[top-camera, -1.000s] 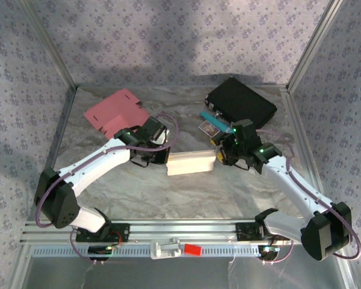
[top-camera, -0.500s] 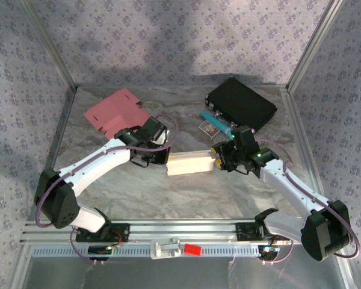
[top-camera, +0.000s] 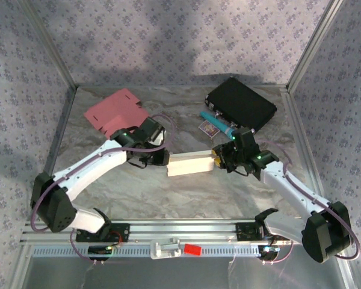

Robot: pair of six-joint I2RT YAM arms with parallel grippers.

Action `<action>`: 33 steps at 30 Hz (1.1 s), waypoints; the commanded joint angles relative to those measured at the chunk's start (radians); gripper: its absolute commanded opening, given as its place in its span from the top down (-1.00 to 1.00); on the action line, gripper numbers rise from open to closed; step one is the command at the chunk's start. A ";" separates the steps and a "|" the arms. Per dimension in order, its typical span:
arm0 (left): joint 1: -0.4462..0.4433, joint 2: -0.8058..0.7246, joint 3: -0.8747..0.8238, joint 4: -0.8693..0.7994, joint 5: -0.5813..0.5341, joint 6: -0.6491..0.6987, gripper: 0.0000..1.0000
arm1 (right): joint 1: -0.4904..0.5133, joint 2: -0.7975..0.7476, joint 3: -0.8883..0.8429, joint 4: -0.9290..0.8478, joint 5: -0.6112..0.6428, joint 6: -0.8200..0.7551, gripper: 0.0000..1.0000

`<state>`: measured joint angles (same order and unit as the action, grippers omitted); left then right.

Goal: Fold the paper box

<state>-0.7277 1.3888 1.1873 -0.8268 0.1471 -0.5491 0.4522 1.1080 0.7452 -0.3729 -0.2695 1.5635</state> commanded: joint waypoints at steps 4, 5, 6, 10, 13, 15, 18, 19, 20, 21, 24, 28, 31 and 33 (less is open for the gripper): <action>0.100 -0.121 -0.019 0.074 0.111 -0.182 0.15 | 0.008 0.005 -0.039 -0.113 0.029 -0.008 0.37; 0.122 -0.134 -0.046 0.111 0.133 -0.218 0.10 | 0.010 0.006 -0.038 -0.118 0.030 -0.010 0.38; 0.139 -0.141 -0.066 0.139 0.149 -0.246 0.07 | 0.011 0.007 -0.038 -0.120 0.030 -0.008 0.40; 0.162 -0.123 -0.103 0.203 0.199 -0.322 0.07 | 0.014 0.012 -0.036 -0.126 0.034 -0.008 0.41; 0.162 -0.102 -0.128 0.203 0.211 -0.341 0.08 | 0.016 0.014 -0.035 -0.131 0.034 -0.008 0.41; 0.161 -0.101 -0.155 0.225 0.222 -0.352 0.07 | 0.017 0.015 -0.034 -0.132 0.035 -0.008 0.41; 0.161 -0.096 -0.200 0.281 0.247 -0.378 0.07 | 0.019 0.018 -0.032 -0.135 0.035 -0.010 0.41; 0.160 -0.095 -0.212 0.299 0.252 -0.385 0.07 | 0.019 0.018 -0.032 -0.136 0.035 -0.009 0.41; 0.157 -0.093 -0.220 0.311 0.256 -0.390 0.07 | 0.019 0.019 -0.033 -0.136 0.035 -0.009 0.41; 0.157 -0.090 -0.224 0.319 0.258 -0.393 0.08 | 0.021 0.020 -0.033 -0.135 0.035 -0.010 0.41; 0.153 -0.083 -0.234 0.331 0.259 -0.391 0.08 | 0.020 0.023 -0.033 -0.136 0.036 -0.010 0.41; 0.148 -0.079 -0.245 0.347 0.264 -0.390 0.08 | 0.021 0.024 -0.032 -0.138 0.035 -0.010 0.42; 0.144 -0.075 -0.253 0.347 0.266 -0.387 0.11 | 0.021 0.025 -0.034 -0.142 0.038 -0.012 0.42; 0.144 -0.073 -0.262 0.347 0.266 -0.385 0.12 | 0.020 0.028 -0.034 -0.144 0.035 -0.011 0.42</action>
<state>-0.5777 1.3056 0.9367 -0.4995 0.3935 -0.9298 0.4637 1.1072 0.7418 -0.3775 -0.2546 1.5627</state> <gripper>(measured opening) 0.443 0.292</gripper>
